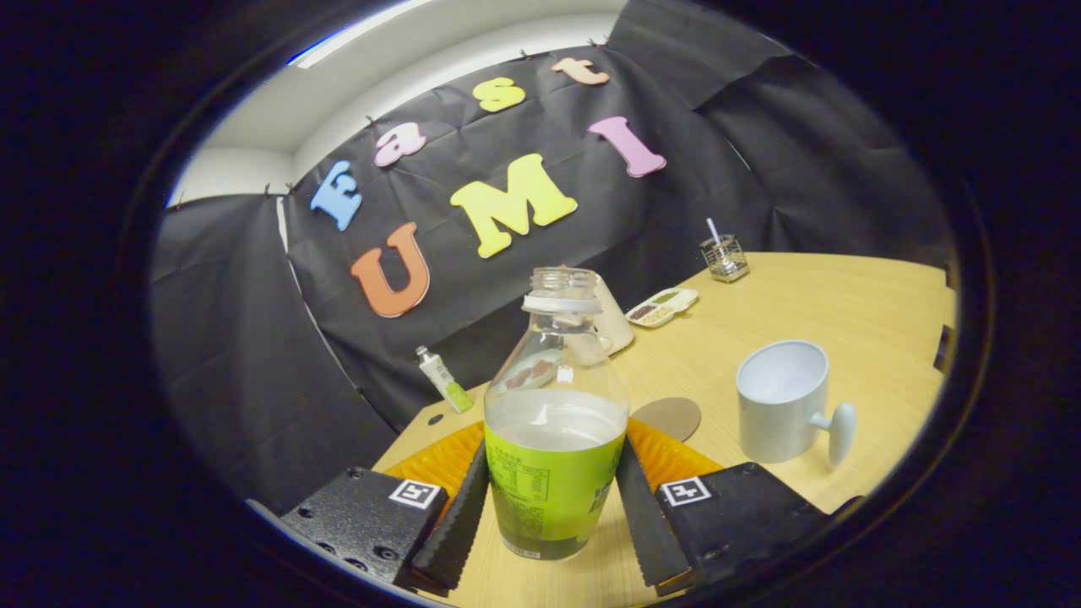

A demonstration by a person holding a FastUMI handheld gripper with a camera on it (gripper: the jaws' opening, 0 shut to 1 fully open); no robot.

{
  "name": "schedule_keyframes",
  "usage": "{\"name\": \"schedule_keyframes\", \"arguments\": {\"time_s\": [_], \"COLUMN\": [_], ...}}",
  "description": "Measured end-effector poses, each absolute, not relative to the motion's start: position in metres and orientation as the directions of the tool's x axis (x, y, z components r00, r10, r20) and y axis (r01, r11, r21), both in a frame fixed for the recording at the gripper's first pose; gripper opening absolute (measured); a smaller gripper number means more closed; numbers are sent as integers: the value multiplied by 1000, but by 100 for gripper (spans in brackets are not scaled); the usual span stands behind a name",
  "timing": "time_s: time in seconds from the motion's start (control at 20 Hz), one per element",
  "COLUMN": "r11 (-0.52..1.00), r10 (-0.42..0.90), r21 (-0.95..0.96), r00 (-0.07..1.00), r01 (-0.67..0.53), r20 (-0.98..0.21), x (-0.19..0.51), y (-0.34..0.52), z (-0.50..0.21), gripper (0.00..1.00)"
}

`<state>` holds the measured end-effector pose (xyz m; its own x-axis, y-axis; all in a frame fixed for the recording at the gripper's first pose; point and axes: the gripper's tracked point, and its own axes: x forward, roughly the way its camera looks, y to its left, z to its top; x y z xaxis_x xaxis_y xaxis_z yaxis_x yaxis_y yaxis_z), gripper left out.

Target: Take the bottle from table, then pour the juice into the cup, finally place the bottle on the coaster

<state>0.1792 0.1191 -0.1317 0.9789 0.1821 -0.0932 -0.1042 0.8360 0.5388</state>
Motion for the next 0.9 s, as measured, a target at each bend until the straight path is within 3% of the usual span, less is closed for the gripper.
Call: {"name": "schedule_keyframes", "arguments": {"time_s": [0.45, 0.9], "r11": [483, 212], "r10": [244, 311], "r21": [874, 973], "r00": [967, 950], "r01": [-56, -86], "r20": [-72, 16], "x": [187, 188], "y": [98, 97], "z": [-141, -122], "gripper": [79, 79]}}
